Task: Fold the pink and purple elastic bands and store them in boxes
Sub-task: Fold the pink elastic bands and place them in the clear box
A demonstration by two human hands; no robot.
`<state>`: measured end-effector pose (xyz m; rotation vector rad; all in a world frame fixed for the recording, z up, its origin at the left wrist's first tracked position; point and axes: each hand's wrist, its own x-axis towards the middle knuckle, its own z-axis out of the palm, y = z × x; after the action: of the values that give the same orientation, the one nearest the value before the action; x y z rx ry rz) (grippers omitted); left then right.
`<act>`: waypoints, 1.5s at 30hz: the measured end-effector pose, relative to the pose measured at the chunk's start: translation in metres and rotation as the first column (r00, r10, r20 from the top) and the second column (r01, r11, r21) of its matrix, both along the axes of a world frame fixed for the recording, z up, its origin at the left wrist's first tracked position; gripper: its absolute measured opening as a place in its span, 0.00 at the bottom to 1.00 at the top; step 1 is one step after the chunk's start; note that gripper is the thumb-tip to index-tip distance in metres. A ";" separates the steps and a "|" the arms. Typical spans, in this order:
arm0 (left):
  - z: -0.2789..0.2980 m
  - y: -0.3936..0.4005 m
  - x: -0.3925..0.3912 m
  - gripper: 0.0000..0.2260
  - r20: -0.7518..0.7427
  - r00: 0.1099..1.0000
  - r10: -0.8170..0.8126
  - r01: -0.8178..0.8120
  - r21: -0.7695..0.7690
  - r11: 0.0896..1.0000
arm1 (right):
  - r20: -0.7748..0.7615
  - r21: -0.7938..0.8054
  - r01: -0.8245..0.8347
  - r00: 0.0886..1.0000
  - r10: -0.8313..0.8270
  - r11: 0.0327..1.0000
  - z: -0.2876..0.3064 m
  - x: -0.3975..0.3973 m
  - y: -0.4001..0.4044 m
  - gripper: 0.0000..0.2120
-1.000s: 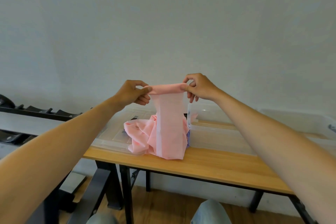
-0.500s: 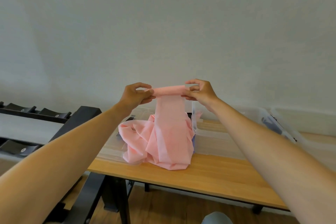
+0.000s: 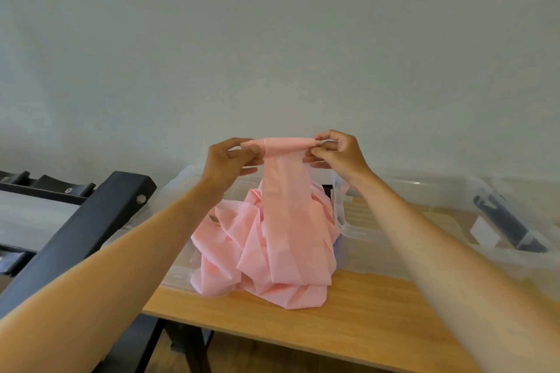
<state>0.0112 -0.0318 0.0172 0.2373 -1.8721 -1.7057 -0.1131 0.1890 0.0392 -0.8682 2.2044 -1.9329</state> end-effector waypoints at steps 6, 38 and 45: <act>0.005 0.004 -0.002 0.09 -0.007 1.000 -0.010 0.011 0.132 0.991 | 0.098 -0.141 -0.026 0.994 0.040 0.990 -0.002 0.005 0.003 0.06; 0.026 0.009 0.061 0.04 -0.202 0.864 0.462 -0.482 -0.596 0.642 | 0.125 -0.094 -0.054 0.990 0.065 0.994 0.027 0.065 0.013 0.07; 0.018 0.009 0.061 0.04 -0.150 0.902 0.406 -0.421 -0.517 0.745 | 0.118 -0.184 -0.095 0.986 0.118 0.978 0.037 0.076 0.007 0.03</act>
<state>0.0724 -0.0228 0.0353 0.3647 -2.0078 -0.8341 -0.0367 0.1957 0.0761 -0.8399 1.8976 -2.0948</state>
